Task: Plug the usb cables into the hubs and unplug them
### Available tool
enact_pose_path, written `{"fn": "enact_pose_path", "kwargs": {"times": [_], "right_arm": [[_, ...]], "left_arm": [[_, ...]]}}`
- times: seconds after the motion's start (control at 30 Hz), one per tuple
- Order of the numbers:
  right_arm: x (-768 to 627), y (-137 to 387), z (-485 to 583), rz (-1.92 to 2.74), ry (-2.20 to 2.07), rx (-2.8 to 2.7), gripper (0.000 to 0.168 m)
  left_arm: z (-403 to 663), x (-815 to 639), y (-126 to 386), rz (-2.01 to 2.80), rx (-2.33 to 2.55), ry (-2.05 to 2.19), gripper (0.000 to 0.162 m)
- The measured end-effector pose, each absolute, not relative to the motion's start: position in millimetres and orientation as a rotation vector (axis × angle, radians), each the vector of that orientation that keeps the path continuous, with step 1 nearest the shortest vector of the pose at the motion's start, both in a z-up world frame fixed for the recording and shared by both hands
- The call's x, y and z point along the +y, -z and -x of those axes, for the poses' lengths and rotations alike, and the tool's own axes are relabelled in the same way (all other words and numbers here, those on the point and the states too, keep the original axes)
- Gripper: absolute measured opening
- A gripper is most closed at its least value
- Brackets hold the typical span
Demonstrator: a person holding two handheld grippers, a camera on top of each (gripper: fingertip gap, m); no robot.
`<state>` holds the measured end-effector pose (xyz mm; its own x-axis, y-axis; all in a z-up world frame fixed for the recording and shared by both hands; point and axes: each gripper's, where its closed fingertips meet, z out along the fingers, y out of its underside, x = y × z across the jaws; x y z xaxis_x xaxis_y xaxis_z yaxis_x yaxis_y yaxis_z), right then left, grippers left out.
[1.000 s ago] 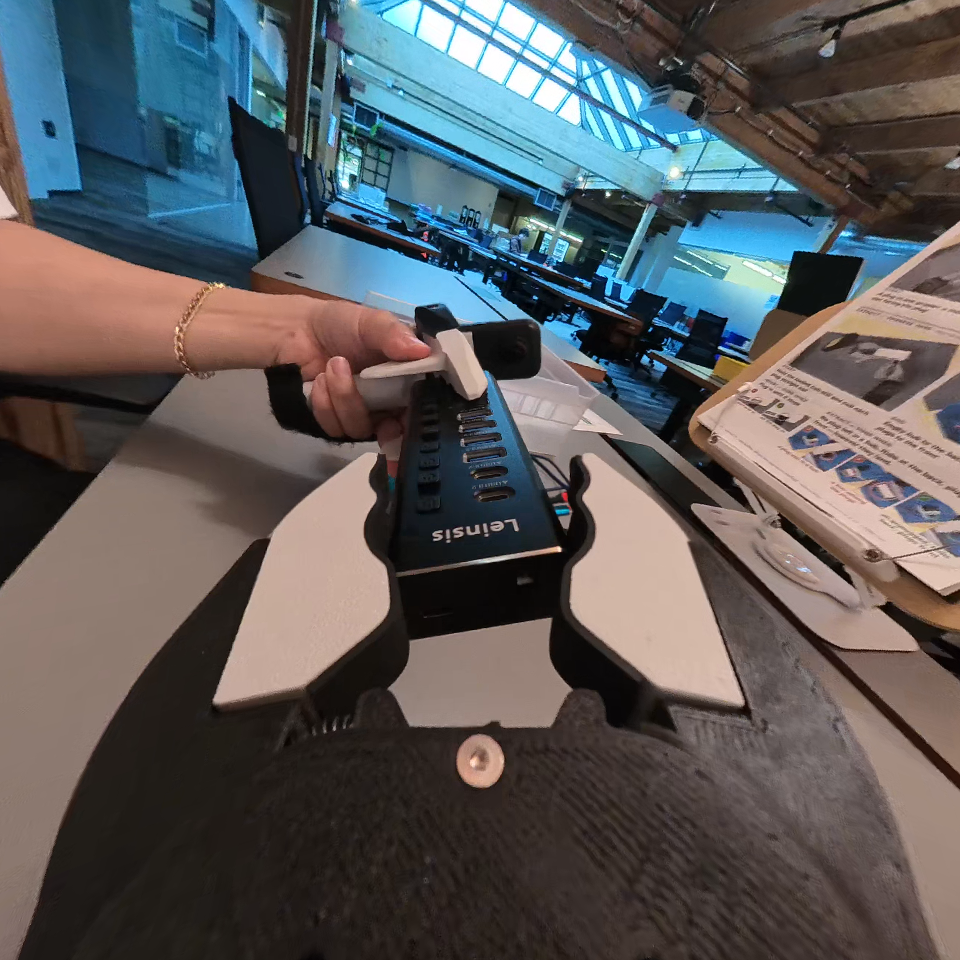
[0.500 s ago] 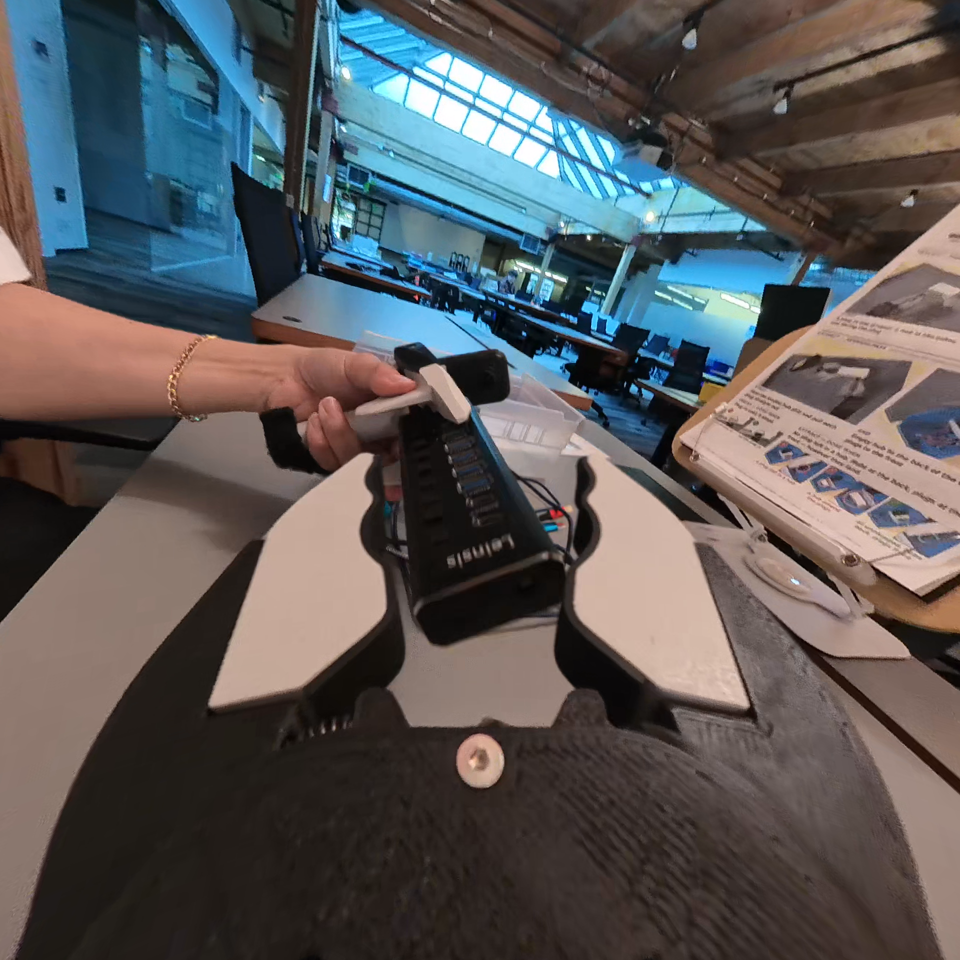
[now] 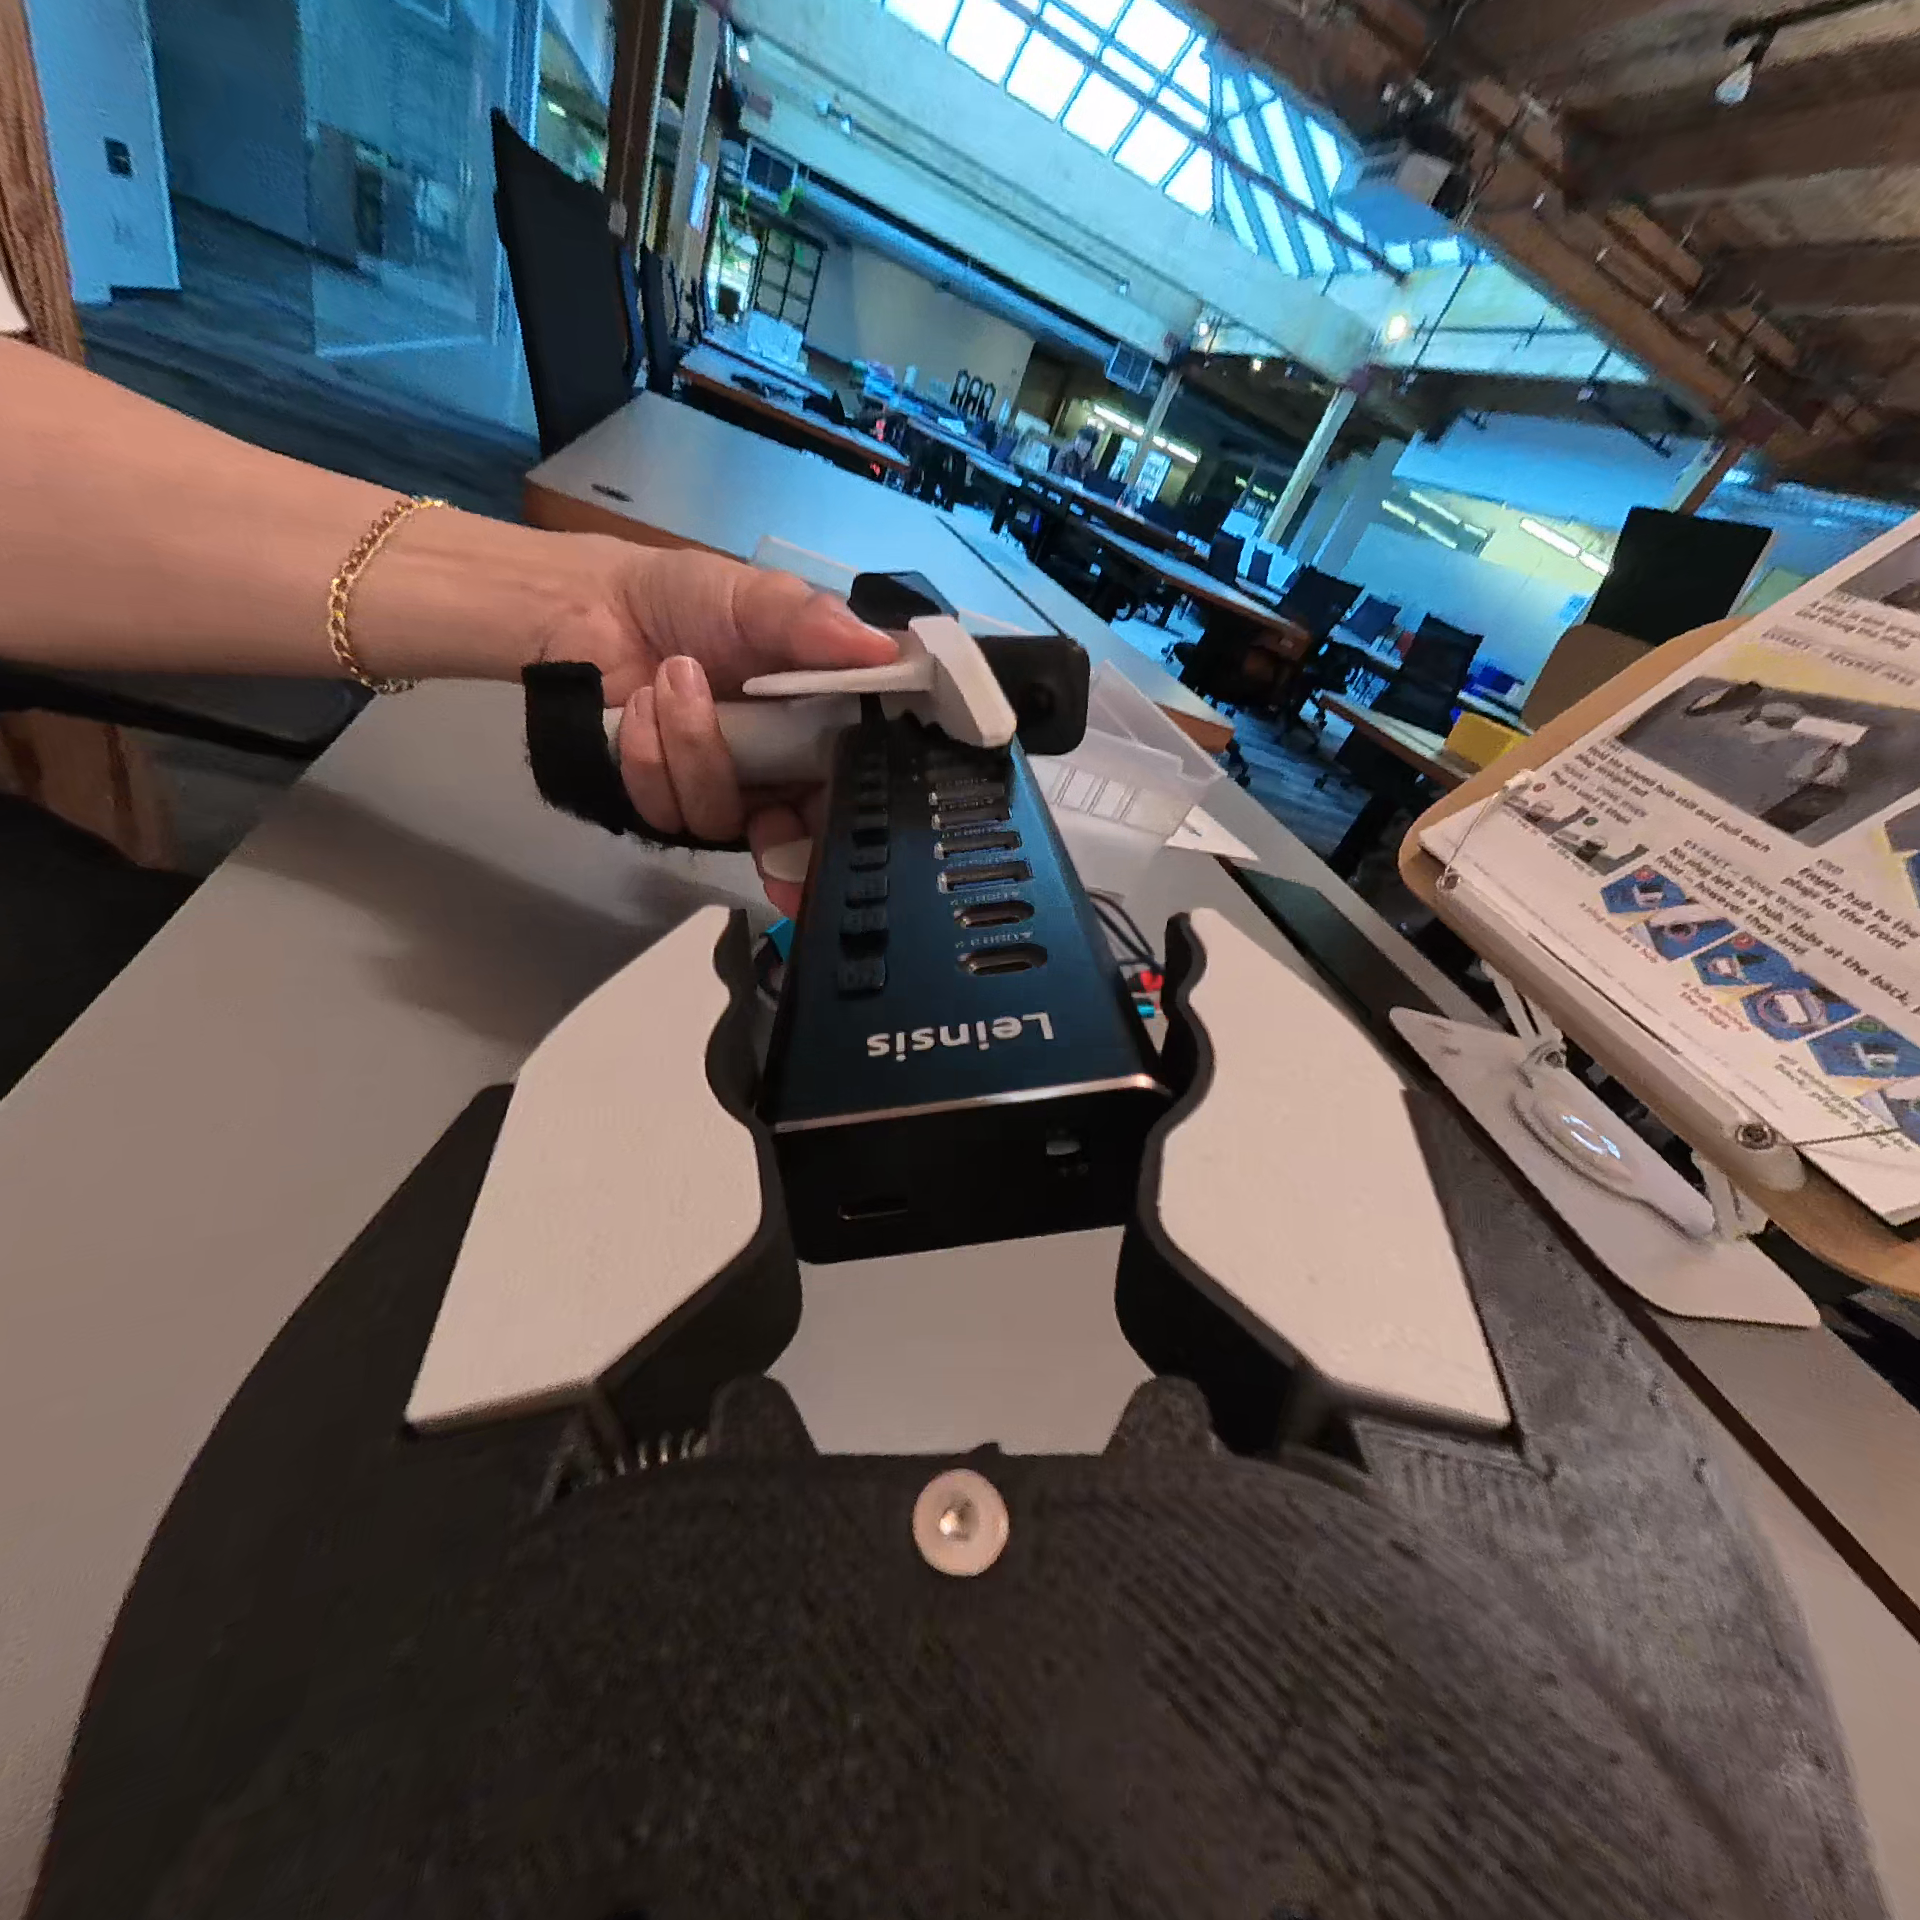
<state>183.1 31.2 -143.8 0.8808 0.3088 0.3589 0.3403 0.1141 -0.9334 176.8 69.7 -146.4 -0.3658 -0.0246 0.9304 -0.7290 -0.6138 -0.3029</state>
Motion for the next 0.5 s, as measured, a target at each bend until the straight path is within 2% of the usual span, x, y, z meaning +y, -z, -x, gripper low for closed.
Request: {"fn": "enact_pose_path", "kwargs": {"times": [0.17,0.27,0.3,0.37,0.5], "right_arm": [[31,134,-181,1.456,-0.052,-0.482,0.076],[31,140,-183,1.494,-0.053,-0.486,0.075],[31,139,-183,1.493,-0.059,-0.485,0.075],[28,132,-181,1.453,-0.095,-0.478,0.075],[22,121,-178,1.407,-0.118,-0.486,0.075]], "left_arm": [[-178,71,141,-1.368,-1.052,-2.102,0.032],[-180,69,147,-1.442,-1.171,-2.087,0.060],[-180,67,150,-1.457,-1.214,-2.075,0.057],[-176,64,147,-1.407,-1.233,-2.072,0.035],[-170,56,144,-1.307,-1.204,-2.053,0.032]]}}
